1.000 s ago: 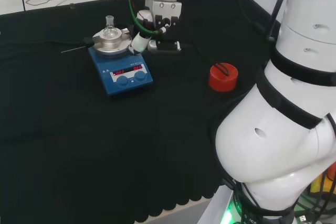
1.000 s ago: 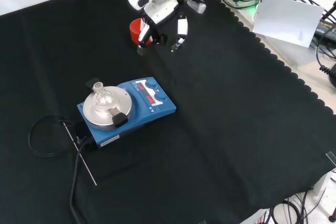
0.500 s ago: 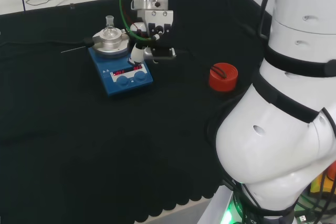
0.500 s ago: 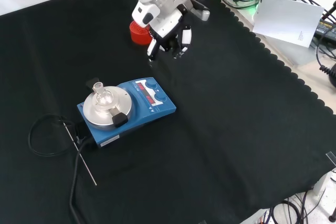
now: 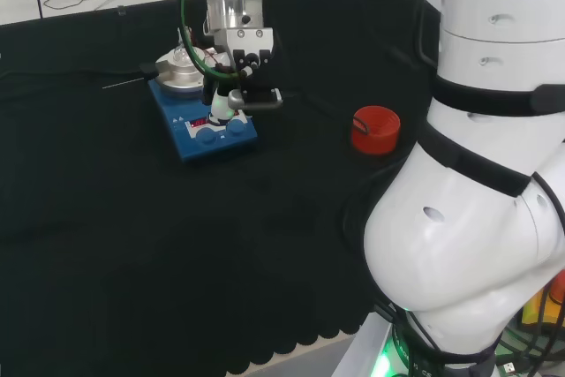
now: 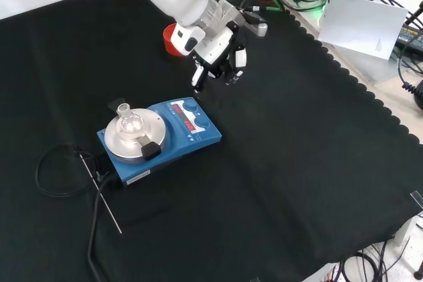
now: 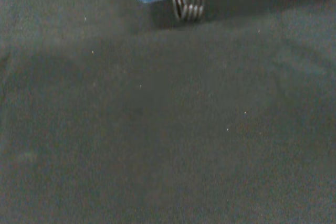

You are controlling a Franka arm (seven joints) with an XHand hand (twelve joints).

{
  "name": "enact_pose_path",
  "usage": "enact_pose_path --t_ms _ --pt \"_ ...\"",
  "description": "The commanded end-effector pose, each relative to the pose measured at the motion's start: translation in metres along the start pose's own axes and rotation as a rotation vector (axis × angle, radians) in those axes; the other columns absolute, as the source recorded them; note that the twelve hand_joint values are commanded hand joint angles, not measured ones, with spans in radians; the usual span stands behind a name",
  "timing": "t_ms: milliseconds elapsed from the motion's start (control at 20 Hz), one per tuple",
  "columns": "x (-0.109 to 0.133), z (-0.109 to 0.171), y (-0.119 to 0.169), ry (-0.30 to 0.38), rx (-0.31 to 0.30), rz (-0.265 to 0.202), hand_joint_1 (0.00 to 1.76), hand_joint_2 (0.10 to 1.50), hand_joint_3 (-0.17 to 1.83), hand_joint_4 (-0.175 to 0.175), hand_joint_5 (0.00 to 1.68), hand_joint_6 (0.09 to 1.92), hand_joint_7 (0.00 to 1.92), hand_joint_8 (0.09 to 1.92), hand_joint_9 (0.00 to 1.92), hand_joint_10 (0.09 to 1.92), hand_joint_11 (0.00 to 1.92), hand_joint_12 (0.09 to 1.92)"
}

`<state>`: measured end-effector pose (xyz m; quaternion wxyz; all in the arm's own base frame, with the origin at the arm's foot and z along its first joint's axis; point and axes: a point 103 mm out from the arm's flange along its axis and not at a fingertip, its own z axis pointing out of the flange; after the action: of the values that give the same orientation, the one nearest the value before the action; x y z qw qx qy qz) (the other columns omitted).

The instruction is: Turn on the heater.

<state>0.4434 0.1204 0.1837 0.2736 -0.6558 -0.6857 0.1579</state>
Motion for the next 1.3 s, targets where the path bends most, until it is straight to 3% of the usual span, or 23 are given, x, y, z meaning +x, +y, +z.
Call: enact_pose_path --t_ms 50,1300 --pt "0.002 0.010 0.004 -0.011 0.040 -0.008 1.42 0.76 0.89 -0.103 0.26 0.83 1.56 1.63 1.60 1.51 1.10 1.27" --pt "-0.002 0.028 0.027 -0.034 0.132 -0.019 1.42 0.73 0.97 -0.076 0.19 0.67 1.56 1.65 1.62 1.53 1.09 1.31"
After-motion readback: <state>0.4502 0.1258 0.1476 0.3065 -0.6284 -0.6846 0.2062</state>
